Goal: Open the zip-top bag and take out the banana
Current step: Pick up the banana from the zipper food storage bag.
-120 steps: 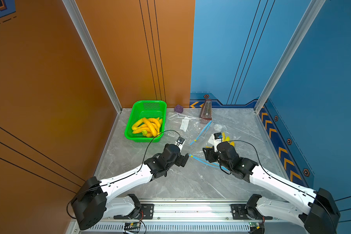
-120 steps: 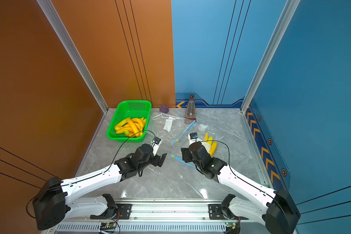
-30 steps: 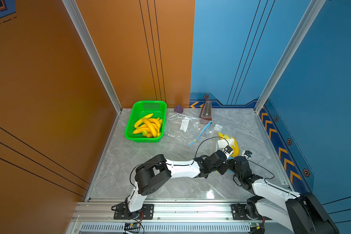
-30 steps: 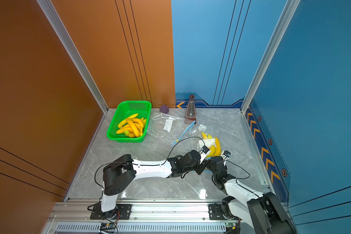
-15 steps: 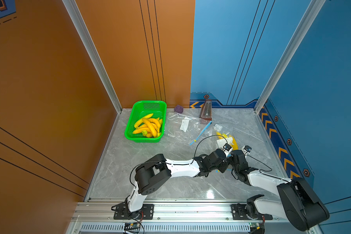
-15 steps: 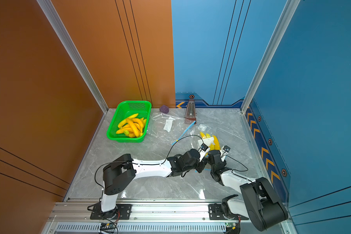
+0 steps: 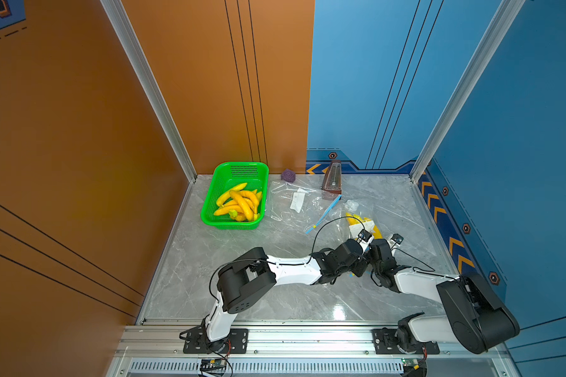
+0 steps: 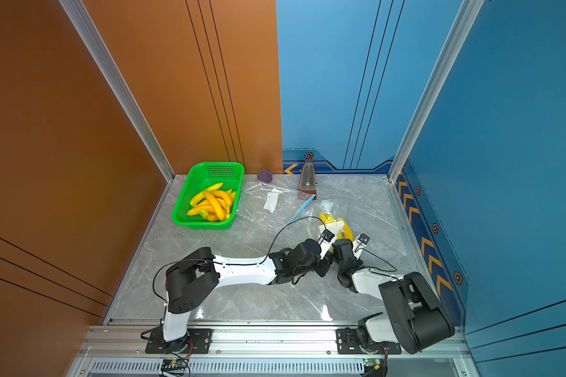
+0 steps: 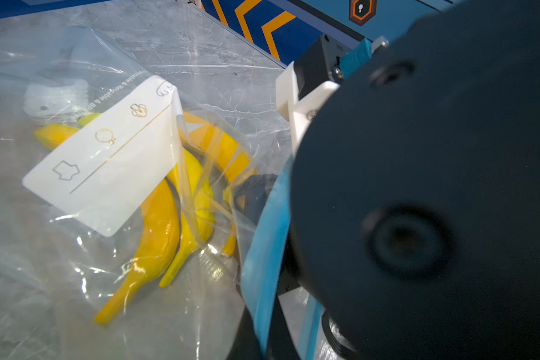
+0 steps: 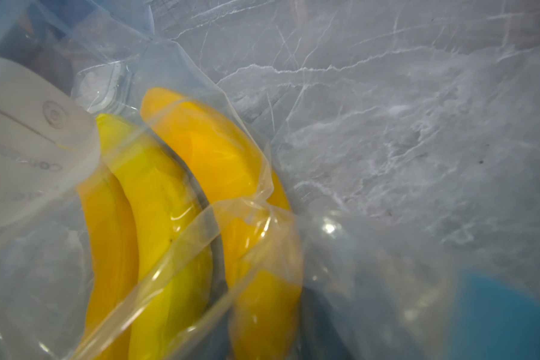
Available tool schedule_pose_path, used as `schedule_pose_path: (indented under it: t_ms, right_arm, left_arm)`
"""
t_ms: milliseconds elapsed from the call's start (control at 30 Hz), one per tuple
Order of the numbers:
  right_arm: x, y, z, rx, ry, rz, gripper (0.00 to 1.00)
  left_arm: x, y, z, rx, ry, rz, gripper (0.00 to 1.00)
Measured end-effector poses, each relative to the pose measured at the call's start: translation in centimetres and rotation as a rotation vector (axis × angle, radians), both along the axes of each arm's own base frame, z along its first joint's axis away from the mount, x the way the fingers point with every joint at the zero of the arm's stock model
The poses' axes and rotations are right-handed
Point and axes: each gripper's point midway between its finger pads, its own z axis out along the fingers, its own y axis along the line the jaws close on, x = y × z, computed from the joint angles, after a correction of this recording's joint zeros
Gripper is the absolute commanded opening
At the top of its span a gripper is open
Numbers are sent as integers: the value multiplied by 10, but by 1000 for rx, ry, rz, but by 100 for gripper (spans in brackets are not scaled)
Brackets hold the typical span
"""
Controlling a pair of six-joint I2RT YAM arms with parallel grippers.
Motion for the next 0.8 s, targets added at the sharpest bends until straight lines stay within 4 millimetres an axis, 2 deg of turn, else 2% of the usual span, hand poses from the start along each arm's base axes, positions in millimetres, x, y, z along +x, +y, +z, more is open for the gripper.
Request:
schedule_pose_path:
  t_ms: [200, 633, 800]
  right_arm:
    - [-6, 12, 3, 3, 8, 32, 21]
    - [-34, 3, 29, 32, -31, 2, 21]
    - [-44, 4, 25, 67, -5, 0, 20]
  left_arm:
    - [4, 6, -6, 10, 10, 10, 7]
    - [-15, -5, 17, -53, -4, -71, 16]
    - [-22, -8, 17, -56, 6, -99, 16]
